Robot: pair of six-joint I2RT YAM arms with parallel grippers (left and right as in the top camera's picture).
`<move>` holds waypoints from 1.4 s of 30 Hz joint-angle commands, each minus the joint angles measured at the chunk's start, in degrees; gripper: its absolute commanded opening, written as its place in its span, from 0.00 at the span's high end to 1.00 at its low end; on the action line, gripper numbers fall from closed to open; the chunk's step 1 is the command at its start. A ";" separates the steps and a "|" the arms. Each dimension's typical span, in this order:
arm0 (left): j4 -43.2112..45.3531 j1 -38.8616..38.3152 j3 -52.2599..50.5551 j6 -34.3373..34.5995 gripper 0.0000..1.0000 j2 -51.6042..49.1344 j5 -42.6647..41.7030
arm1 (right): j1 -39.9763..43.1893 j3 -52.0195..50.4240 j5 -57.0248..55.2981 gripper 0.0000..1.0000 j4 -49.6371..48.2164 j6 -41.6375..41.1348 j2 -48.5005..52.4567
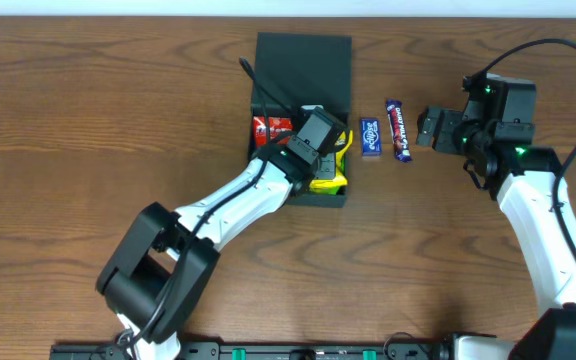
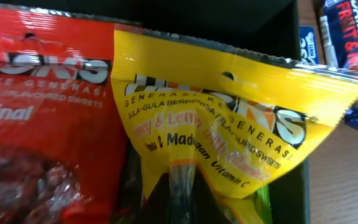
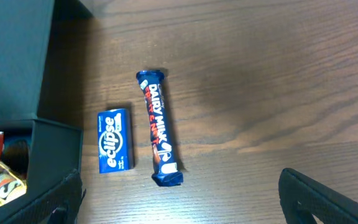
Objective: Pack container
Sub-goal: 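Place the yellow Hacks bag into the box beside the red bag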
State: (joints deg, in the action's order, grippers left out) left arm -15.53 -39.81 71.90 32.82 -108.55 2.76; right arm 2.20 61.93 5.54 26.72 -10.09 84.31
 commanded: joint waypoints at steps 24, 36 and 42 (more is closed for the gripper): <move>-0.15 0.04 0.28 -13.64 0.50 11.98 -1.68 | 0.46 0.68 -0.17 0.01 -0.07 -0.57 -0.20; 2.62 0.02 0.26 -16.13 0.94 4.87 -6.73 | 0.46 0.68 -0.17 0.01 -0.07 -0.59 -0.20; 6.36 0.04 0.26 -16.15 0.94 -1.40 -9.73 | 0.46 0.68 -0.17 0.01 -0.07 -0.57 -0.20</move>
State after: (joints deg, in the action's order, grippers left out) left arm -9.80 -39.81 72.25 17.72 -108.18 -5.45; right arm 2.24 61.93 5.54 26.63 -10.09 84.31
